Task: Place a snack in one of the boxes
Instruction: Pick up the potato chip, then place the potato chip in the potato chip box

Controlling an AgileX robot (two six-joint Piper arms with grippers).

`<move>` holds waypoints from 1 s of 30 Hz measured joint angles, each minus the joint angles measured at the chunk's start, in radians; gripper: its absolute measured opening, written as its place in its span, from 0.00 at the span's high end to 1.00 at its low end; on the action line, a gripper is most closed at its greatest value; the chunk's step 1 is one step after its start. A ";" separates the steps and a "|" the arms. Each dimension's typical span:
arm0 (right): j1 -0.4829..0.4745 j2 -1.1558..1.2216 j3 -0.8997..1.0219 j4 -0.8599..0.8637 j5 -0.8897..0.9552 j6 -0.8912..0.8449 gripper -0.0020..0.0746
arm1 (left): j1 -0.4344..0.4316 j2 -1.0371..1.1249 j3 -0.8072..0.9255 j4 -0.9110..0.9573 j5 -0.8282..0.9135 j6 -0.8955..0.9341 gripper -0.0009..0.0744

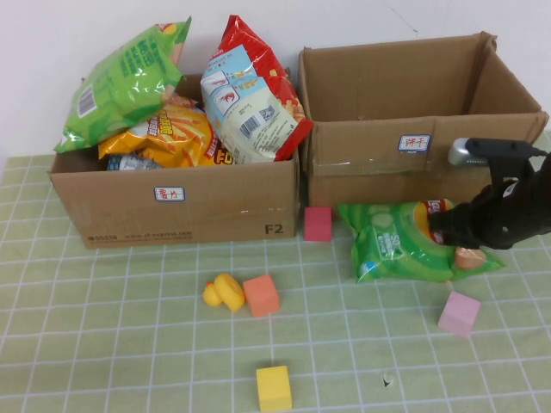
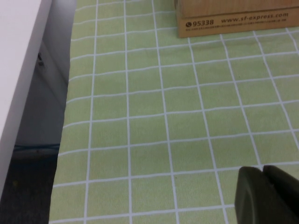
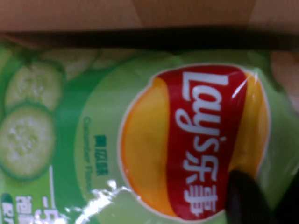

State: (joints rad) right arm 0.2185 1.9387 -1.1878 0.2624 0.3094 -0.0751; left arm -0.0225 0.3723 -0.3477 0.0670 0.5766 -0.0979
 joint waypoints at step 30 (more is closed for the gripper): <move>0.143 -0.173 -0.398 1.050 0.457 -0.758 0.96 | 0.000 0.000 0.000 -0.020 -0.038 0.001 0.99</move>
State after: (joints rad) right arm 0.3617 1.7658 -1.5863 1.3129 0.7669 -0.8333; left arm -0.0225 0.3723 -0.3477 0.0471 0.5388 -0.0965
